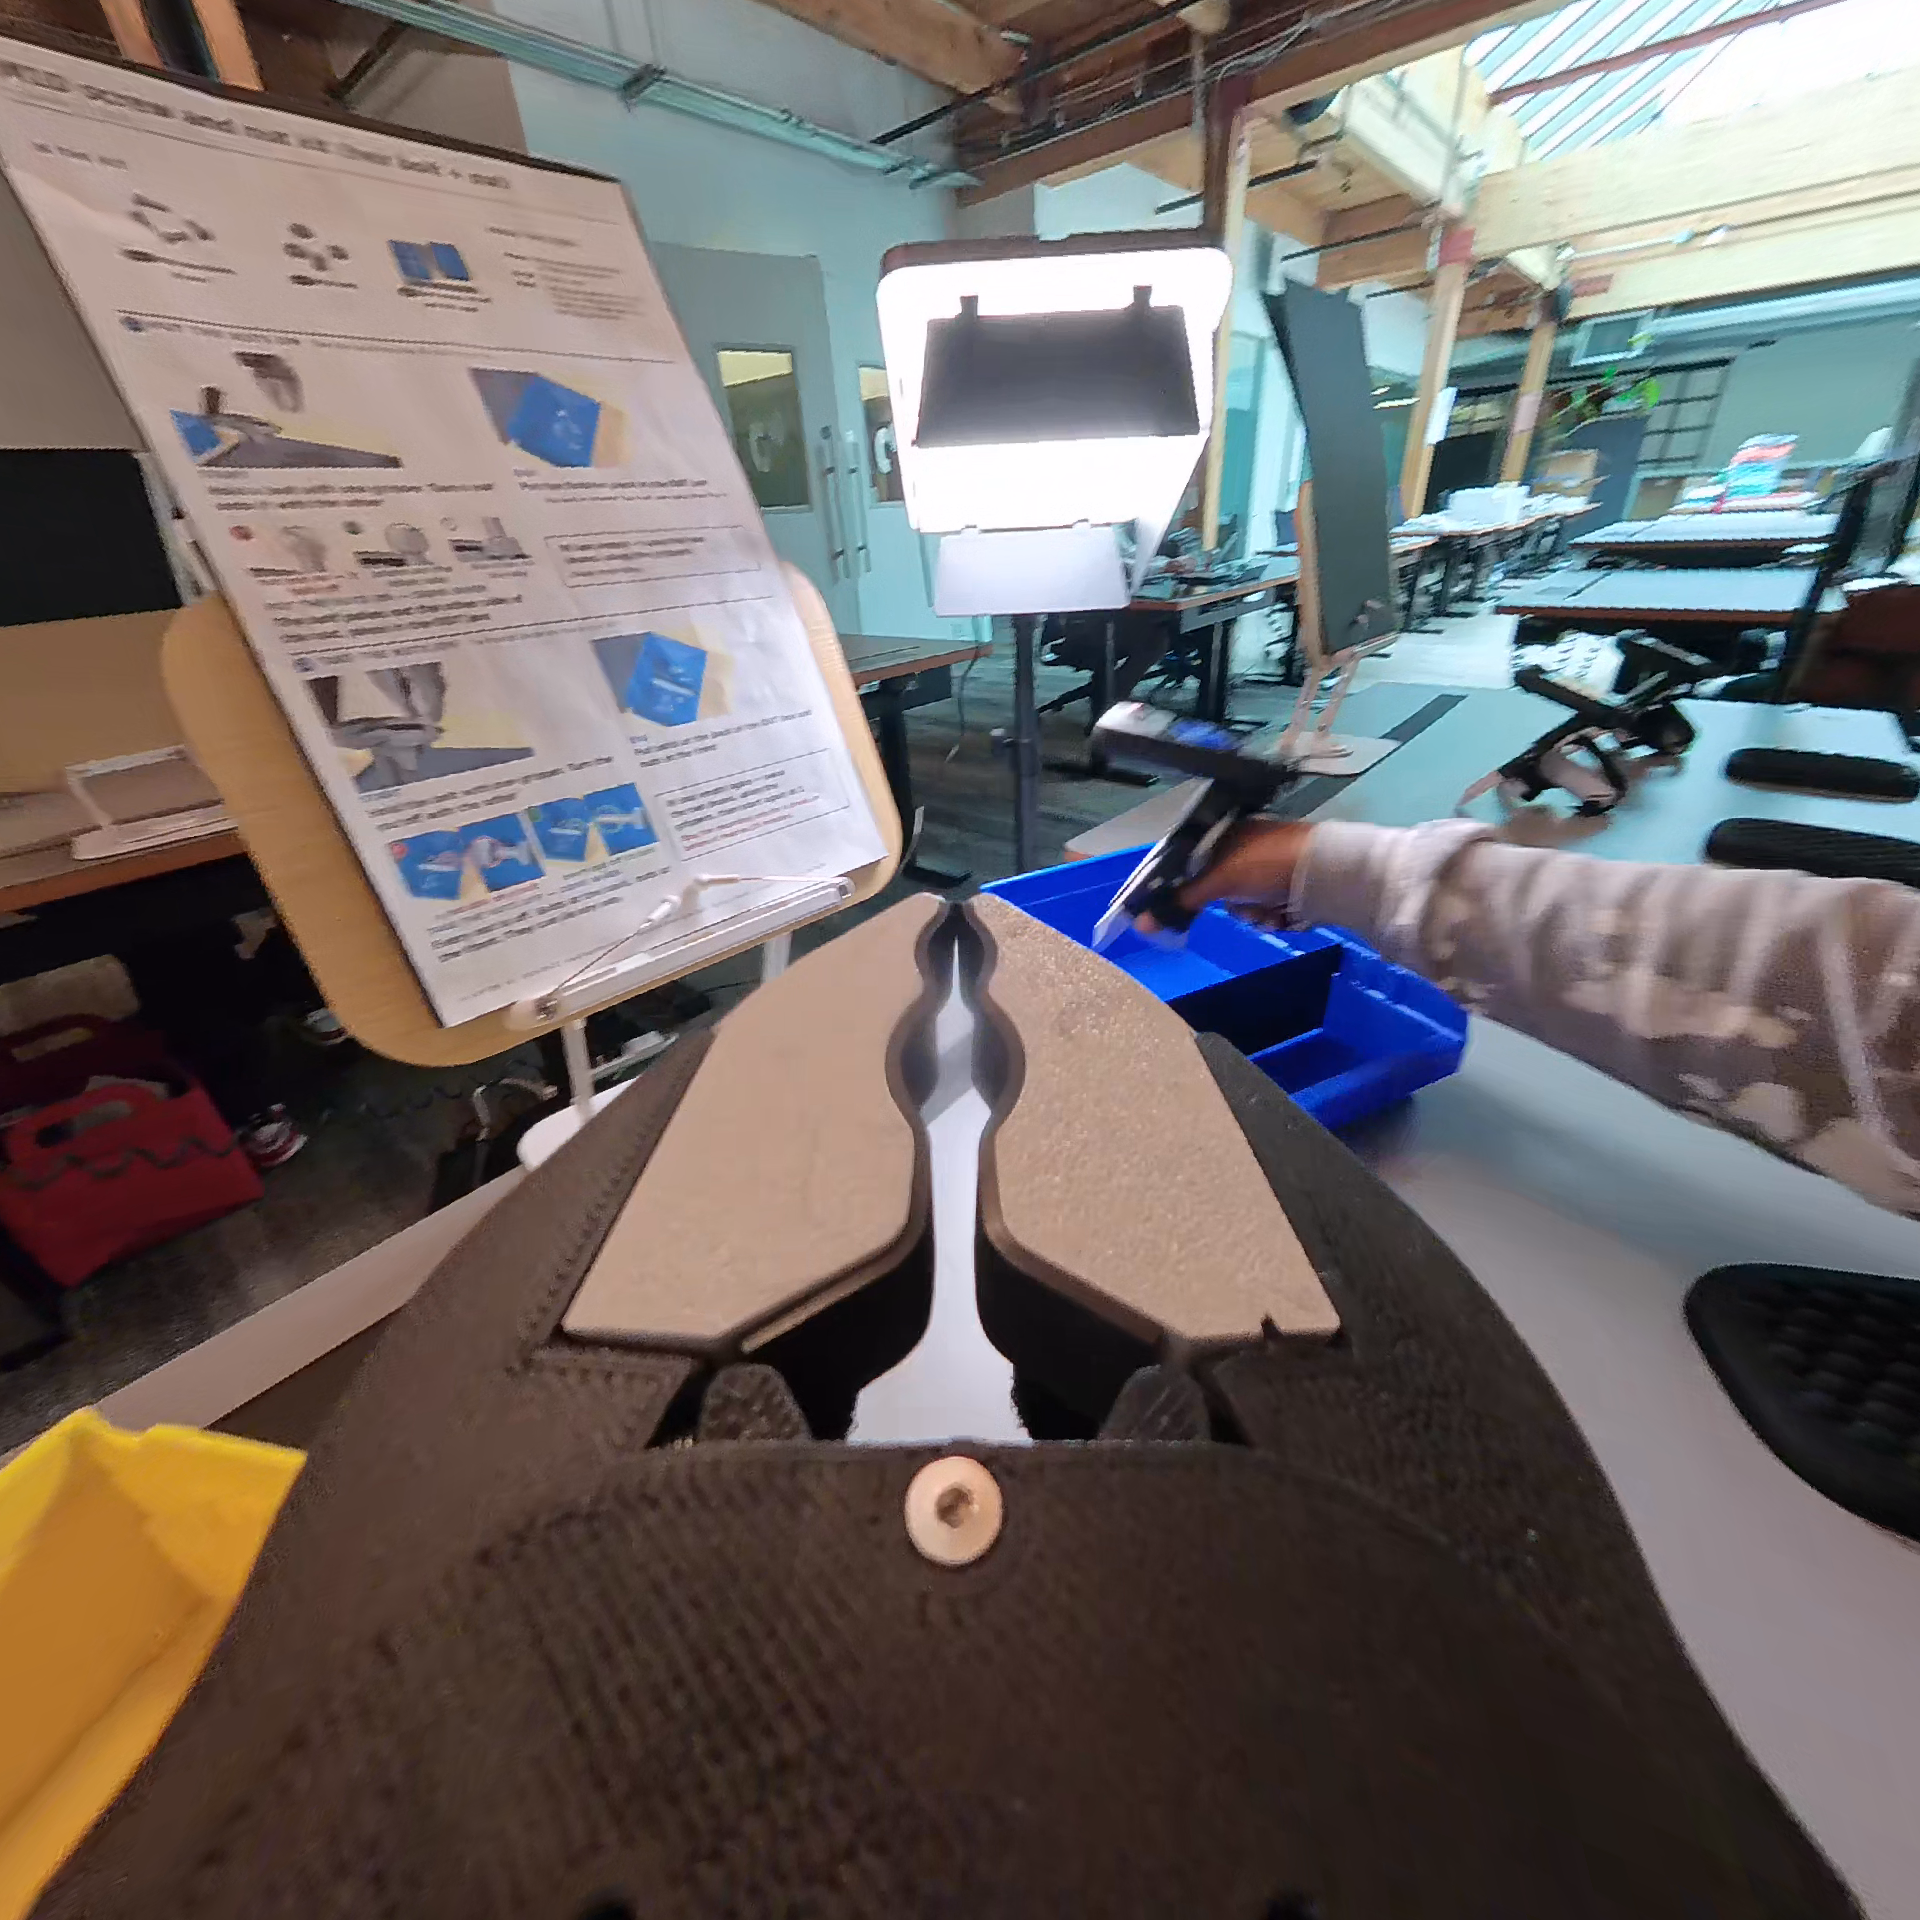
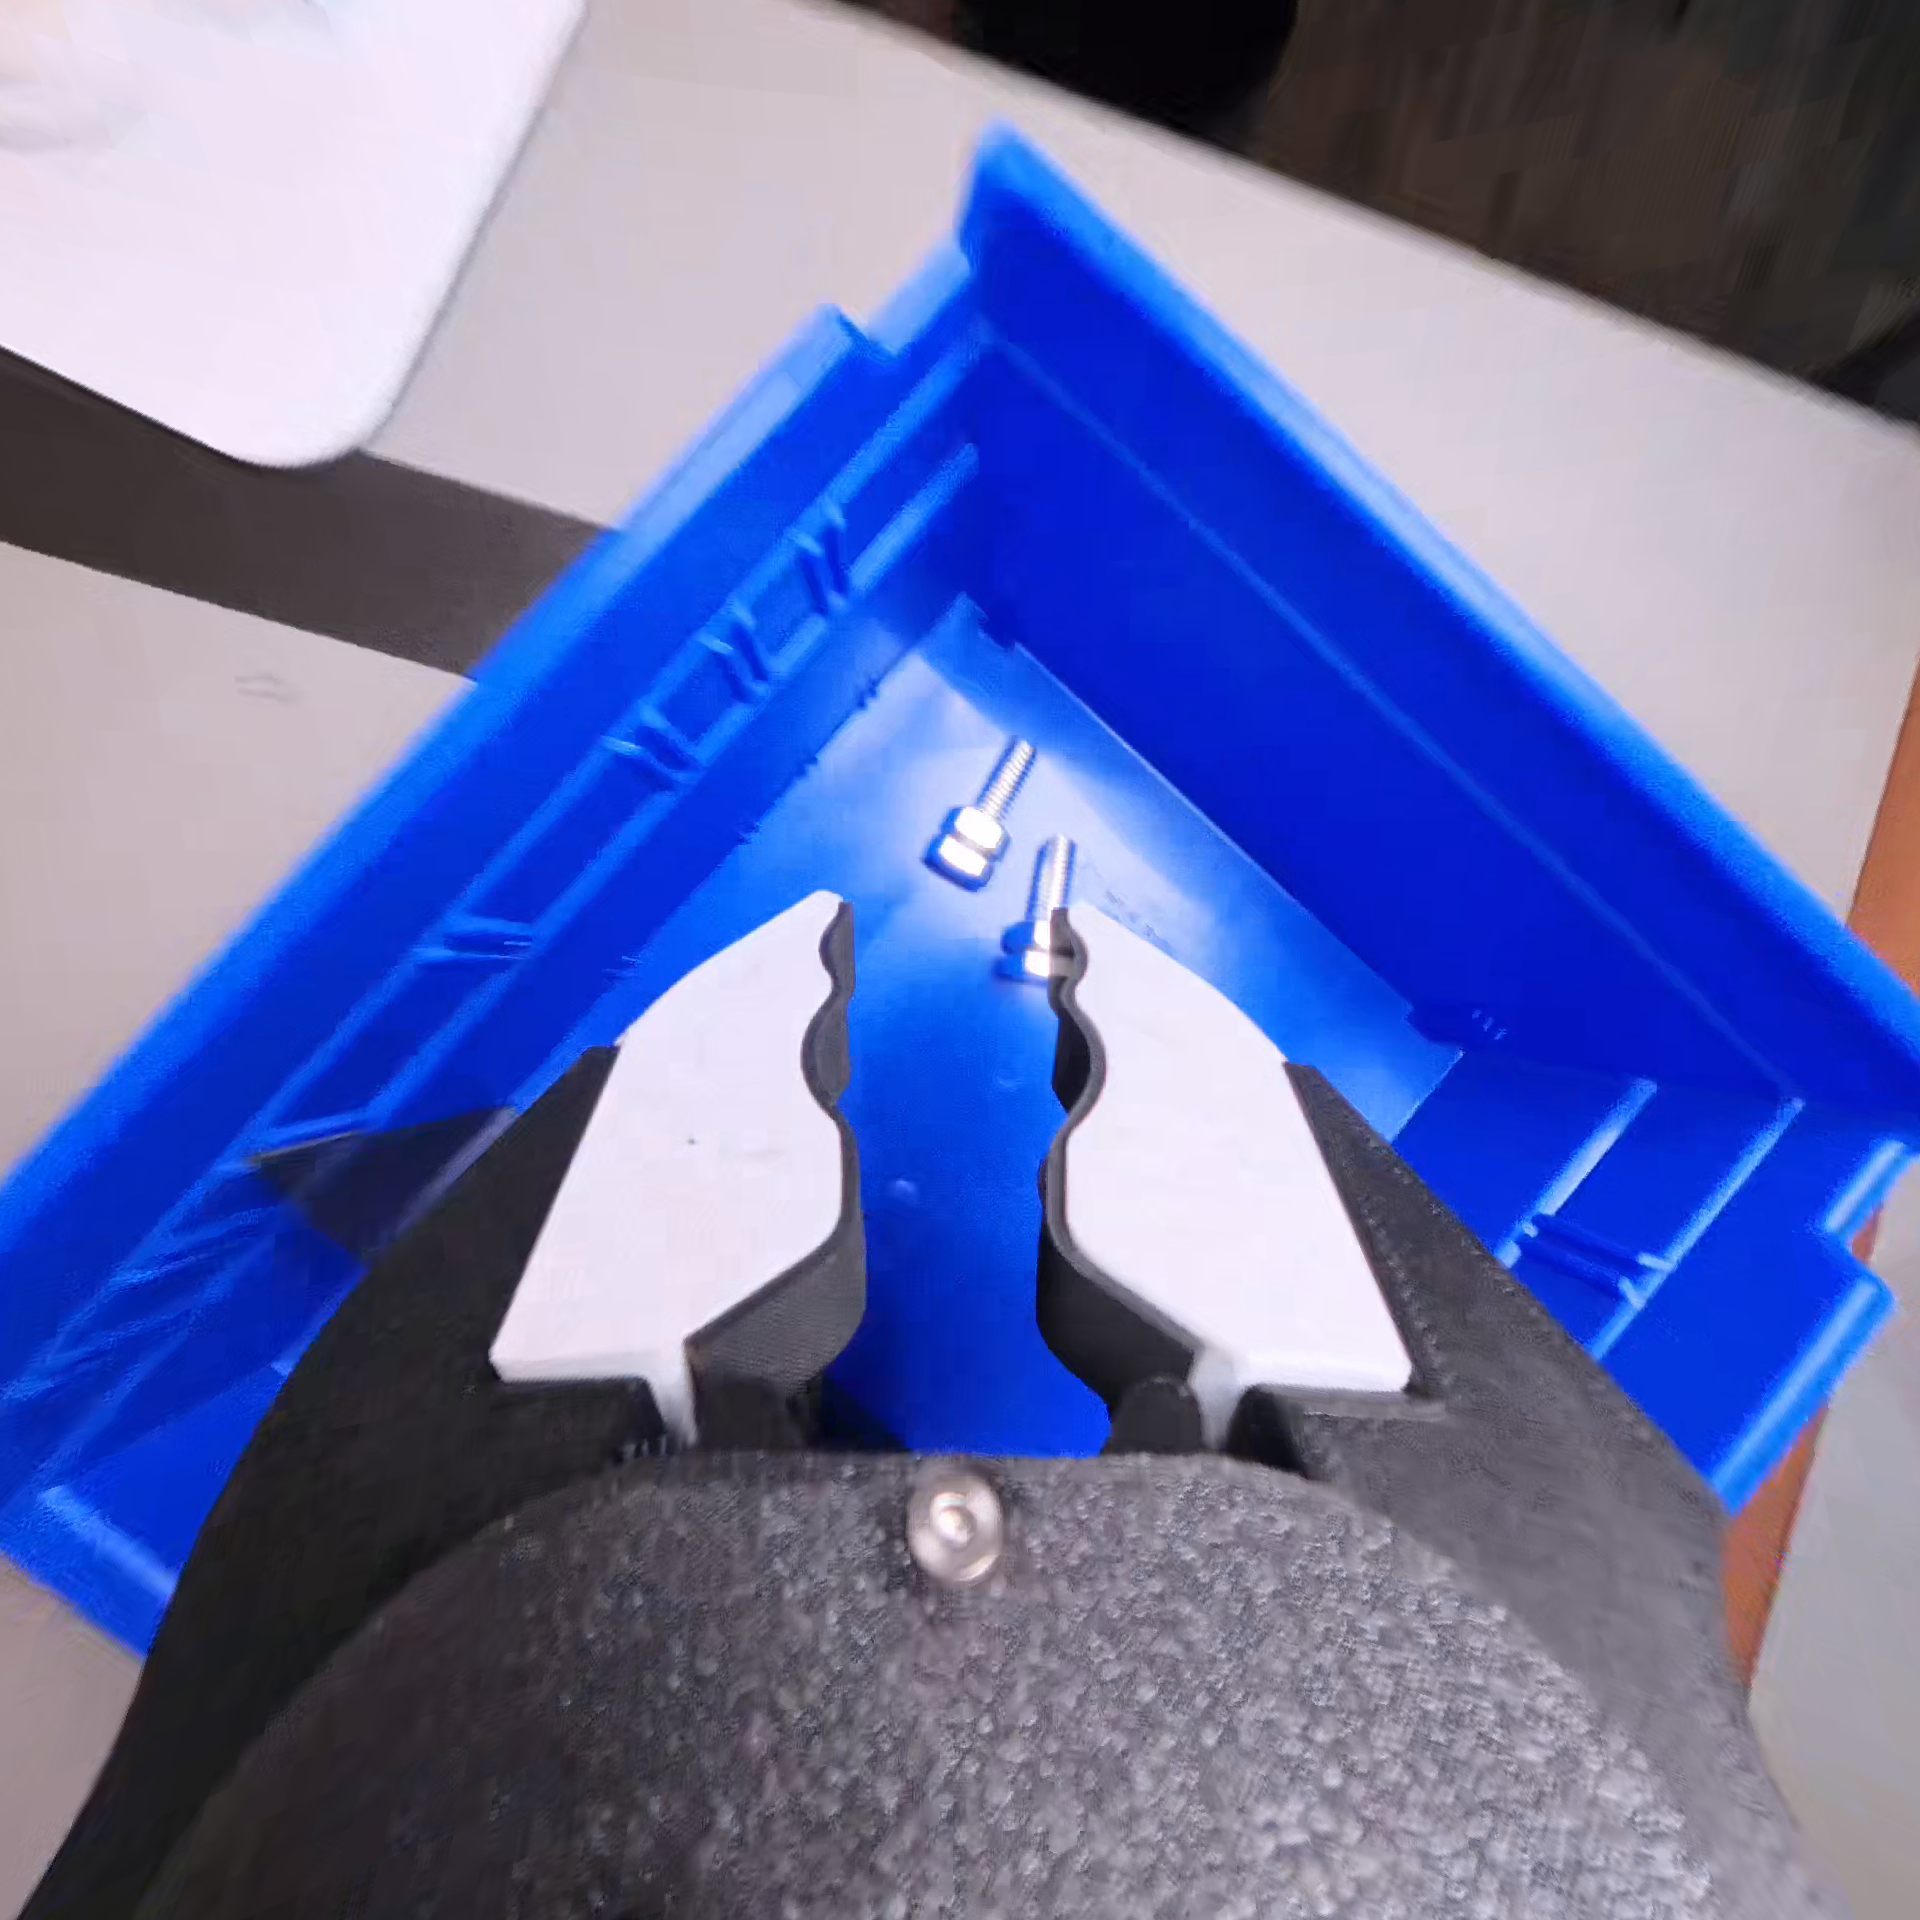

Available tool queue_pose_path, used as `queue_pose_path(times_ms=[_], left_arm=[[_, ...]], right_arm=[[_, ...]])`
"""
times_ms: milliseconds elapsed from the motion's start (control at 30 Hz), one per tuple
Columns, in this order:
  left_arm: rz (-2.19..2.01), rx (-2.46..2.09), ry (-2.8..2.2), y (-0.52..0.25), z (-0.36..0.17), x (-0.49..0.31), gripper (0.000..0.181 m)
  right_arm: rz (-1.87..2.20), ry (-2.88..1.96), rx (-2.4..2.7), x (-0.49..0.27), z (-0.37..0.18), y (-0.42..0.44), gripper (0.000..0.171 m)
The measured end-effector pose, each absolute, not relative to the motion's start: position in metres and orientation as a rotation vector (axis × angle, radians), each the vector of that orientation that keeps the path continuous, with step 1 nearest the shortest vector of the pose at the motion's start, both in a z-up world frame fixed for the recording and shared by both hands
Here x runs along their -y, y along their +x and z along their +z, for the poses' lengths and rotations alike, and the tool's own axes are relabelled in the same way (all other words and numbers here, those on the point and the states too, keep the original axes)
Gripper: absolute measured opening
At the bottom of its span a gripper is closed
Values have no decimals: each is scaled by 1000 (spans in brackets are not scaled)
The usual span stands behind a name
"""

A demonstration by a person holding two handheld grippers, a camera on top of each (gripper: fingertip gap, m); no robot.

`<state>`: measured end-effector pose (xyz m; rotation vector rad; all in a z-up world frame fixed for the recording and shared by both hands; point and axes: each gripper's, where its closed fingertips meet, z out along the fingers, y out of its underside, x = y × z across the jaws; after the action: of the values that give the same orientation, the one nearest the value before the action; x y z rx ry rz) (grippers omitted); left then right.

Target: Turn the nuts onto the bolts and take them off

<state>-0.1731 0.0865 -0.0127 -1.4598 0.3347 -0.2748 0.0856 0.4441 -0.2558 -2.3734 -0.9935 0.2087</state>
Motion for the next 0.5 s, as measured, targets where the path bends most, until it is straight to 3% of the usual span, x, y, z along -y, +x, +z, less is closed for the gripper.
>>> queue_pose_path(times_ms=[100,233,367,500], left_arm=[[-171,-266,-1512,-197,-19,-91,1],[-69,-151,-1612,-240,-34,-93,6],[-22,-42,-1785,-294,-63,-100,21],[60,52,-1994,-359,-93,-112,25]], right_arm=[[445,-2052,978,-410,-189,57,34],[718,-1611,1061,-306,-120,31,30],[836,-1426,1207,-205,-129,31,0],[943,-1393,1256,-142,-163,45,0]])
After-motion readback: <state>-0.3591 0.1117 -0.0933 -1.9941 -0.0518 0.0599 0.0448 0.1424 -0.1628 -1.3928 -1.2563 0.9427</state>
